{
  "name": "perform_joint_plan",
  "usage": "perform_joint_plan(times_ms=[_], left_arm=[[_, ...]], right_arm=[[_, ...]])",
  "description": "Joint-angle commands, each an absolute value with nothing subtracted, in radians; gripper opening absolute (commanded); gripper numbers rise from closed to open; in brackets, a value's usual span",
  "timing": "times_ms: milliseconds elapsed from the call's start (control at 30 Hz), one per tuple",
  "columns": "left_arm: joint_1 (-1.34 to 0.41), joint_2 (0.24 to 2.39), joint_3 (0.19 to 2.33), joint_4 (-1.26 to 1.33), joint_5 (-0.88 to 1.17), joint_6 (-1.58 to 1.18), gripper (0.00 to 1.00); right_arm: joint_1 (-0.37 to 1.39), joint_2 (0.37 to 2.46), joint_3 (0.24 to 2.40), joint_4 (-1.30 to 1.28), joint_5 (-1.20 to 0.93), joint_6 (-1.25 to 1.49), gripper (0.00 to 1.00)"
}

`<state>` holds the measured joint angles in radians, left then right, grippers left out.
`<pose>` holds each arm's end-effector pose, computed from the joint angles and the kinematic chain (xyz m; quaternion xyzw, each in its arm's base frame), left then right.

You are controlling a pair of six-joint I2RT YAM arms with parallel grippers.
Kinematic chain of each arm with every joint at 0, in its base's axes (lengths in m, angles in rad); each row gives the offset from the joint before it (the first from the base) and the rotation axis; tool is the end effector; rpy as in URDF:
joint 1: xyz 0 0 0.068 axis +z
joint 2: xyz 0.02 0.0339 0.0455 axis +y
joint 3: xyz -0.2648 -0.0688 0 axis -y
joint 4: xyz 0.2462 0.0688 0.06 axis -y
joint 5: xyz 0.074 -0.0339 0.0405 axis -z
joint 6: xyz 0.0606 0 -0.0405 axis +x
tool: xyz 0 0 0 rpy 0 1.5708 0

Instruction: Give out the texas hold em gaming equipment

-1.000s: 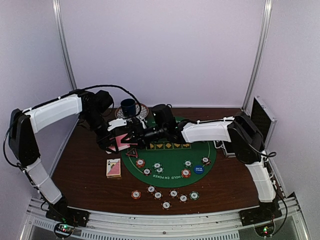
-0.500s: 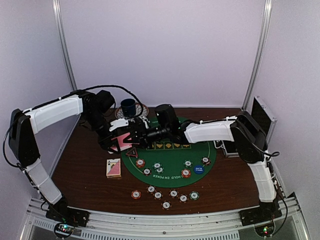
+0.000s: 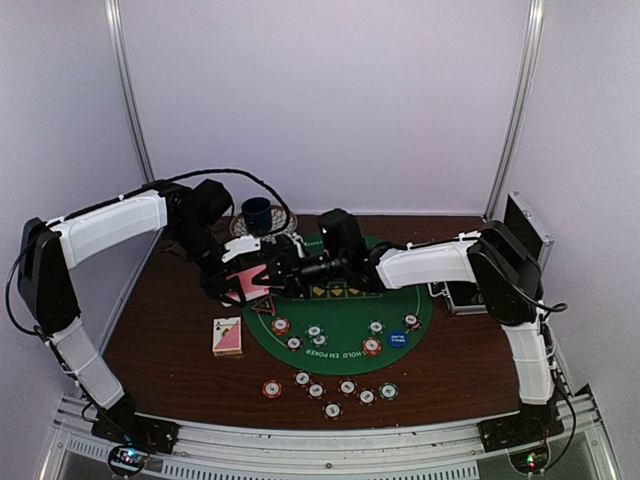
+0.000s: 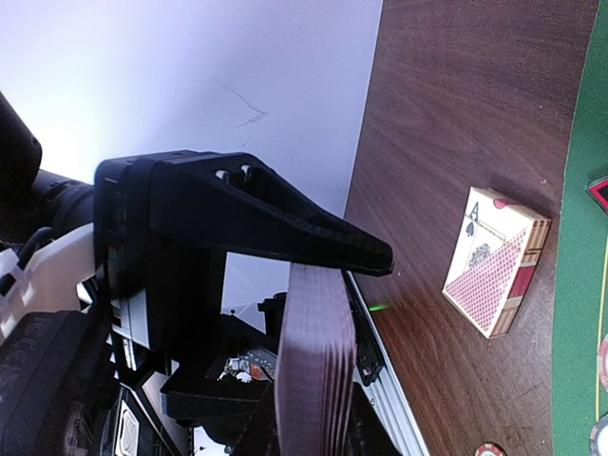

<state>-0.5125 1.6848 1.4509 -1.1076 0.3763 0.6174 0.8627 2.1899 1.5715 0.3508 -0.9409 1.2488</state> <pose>0.2794 -0.1828 0.2509 0.5405 0.8128 -0.1797 0.1220 0.2977 0.4229 0.2063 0.1338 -0.7483 -0.6480 0.0474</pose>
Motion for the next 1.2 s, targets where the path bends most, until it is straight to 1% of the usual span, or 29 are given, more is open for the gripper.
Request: perform_joint_plan(times_ms=[0, 67, 100, 167, 200, 267, 400, 667, 833, 1167], left_arm=[[-0.486, 1.657, 1.456, -1.135, 0.32, 0.628, 0.0], [-0.486, 1.657, 1.453, -1.136, 0.31, 0.629, 0.0], [-0.486, 1.657, 1.451, -1.137, 0.305, 0.63, 0.0], [-0.486, 1.656, 1.45, -1.138, 0.302, 0.633, 0.0], [-0.486, 1.657, 1.451, -1.141, 0.302, 0.633, 0.0], [-0.486, 1.657, 1.45, -1.148, 0.302, 0.633, 0.0], [-0.486, 1.657, 1.447, -1.151, 0.304, 0.632, 0.0], [-0.486, 1.661, 1.453, -1.149, 0.306, 0.627, 0.0], [-0.486, 1.668, 1.453, -1.148, 0.302, 0.623, 0.0], [-0.486, 1.664, 1.454, -1.146, 0.297, 0.623, 0.0]], right_arm=[[0.834, 2.128, 1.533, 0.355, -0.969, 1.244, 0.0], [0.829, 2.119, 1.525, 0.355, -0.969, 1.244, 0.0], [0.826, 2.116, 1.519, 0.355, -0.969, 1.243, 0.02], [0.825, 2.111, 1.516, 0.345, -0.967, 1.237, 0.19], [0.825, 2.111, 1.517, 0.338, -0.966, 1.231, 0.25], [0.825, 2.111, 1.522, 0.321, -0.96, 1.22, 0.33], [0.827, 2.122, 1.541, 0.314, -0.961, 1.219, 0.38], [0.838, 2.135, 1.574, 0.309, -0.962, 1.226, 0.37], [0.85, 2.159, 1.6, 0.33, -0.969, 1.248, 0.29], [0.873, 2.208, 1.653, 0.327, -0.989, 1.265, 0.26]])
